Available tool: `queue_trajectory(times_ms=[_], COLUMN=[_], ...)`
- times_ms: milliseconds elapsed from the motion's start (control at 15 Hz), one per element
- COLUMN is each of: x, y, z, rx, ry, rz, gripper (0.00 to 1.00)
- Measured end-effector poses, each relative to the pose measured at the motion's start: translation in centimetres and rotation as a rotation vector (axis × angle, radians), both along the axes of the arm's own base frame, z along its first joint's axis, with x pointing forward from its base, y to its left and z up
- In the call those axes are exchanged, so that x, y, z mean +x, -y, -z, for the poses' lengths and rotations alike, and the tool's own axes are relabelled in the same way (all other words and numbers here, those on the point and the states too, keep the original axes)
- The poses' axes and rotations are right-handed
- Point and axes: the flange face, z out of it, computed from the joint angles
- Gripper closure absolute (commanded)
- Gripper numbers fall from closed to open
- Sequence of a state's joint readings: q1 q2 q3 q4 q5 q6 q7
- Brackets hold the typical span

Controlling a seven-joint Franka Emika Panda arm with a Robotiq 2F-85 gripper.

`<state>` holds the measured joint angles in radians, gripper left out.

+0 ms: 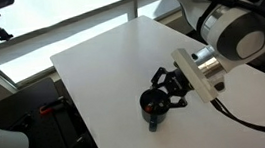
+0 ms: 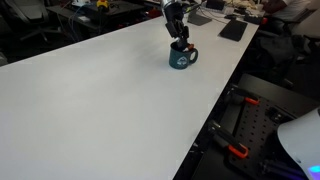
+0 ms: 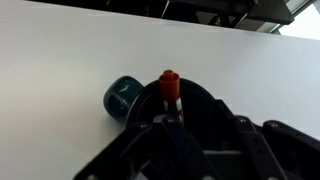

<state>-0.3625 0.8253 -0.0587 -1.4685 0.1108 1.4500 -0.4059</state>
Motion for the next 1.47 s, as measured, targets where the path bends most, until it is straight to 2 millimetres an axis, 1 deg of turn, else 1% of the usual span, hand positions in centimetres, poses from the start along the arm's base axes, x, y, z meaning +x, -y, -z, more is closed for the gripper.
queue_trajectory(times_ms=[67,133,200,267,333,400,467,800,1000,1067,1467], x=[0.0,0.0,0.0,0.1,0.1,0.1,0.1,0.2,0.9,1.1,2.1], y=[0.0,0.0,0.0,0.0,0.0,0.0,0.0,0.1,0.6,0.9,1.6], z=[0.0,0.0,0.0,-0.1,-0.1,-0.1,-0.1,-0.2,-0.5,-0.5,-0.2], rx=[0.001,0.002,0.003,0.004,0.005,0.005,0.005,0.004,0.0,-0.002,0.003], ry=[0.001,0.001,0.002,0.003,0.003,0.003,0.003,0.005,0.017,0.021,0.012], rz=[0.001,0.002,0.003,0.004,0.005,0.005,0.005,0.006,0.008,0.009,0.01], gripper=[0.96,0.99,1.0,0.77,0.72,0.71,0.65,0.27,0.05,0.0,0.0])
